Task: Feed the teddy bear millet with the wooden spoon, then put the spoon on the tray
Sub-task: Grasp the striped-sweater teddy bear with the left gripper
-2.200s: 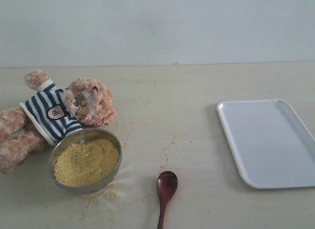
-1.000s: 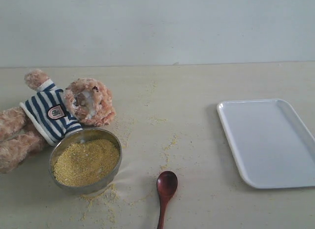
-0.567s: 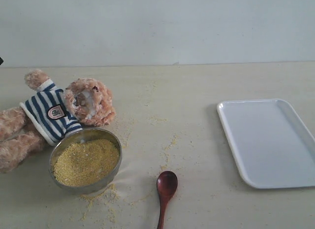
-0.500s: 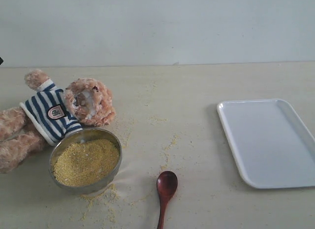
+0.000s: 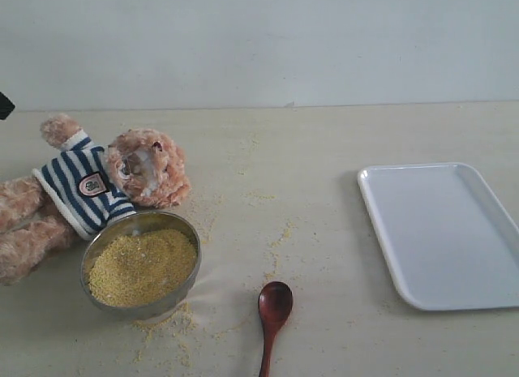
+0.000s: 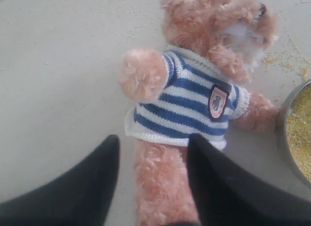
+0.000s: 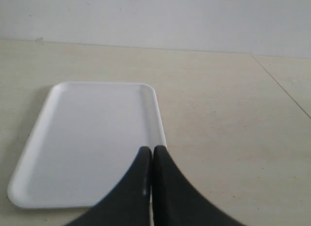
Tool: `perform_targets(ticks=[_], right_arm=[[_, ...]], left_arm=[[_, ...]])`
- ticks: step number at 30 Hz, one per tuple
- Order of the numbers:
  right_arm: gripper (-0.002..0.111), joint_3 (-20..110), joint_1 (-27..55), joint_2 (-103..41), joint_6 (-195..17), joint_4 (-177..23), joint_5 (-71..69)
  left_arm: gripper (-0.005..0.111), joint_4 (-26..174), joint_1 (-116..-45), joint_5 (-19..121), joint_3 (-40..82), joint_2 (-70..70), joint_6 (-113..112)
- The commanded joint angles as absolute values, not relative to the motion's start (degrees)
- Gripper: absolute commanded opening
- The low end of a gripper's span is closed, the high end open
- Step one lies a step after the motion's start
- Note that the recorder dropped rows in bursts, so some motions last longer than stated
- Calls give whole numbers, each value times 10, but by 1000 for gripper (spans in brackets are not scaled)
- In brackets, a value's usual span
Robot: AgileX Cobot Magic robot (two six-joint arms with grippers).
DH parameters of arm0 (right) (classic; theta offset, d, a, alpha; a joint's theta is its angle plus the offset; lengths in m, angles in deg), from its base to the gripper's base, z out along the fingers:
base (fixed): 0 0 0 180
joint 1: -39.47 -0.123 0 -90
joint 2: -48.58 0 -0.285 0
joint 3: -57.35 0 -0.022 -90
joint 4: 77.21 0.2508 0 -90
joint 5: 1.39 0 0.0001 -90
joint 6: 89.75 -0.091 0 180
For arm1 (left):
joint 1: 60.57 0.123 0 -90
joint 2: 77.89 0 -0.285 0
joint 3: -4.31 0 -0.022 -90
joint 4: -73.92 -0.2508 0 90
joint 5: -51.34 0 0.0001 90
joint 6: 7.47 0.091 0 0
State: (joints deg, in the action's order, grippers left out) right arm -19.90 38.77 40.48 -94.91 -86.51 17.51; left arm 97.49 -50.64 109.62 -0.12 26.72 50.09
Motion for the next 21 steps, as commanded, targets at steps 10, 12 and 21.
perform_targets(ticks=[10, 12, 21], right_arm=[[0, -199, 390, 408, -950, -866, 172], [0, -199, 390, 408, -950, -866, 172], [0, -199, 390, 408, -950, -866, 172]], left_arm=[[83, 986, -508, 1033, -3, 378, 492], [83, 986, -508, 1038, -3, 383, 499], [83, 985, -508, 1062, -8, 414, 465]])
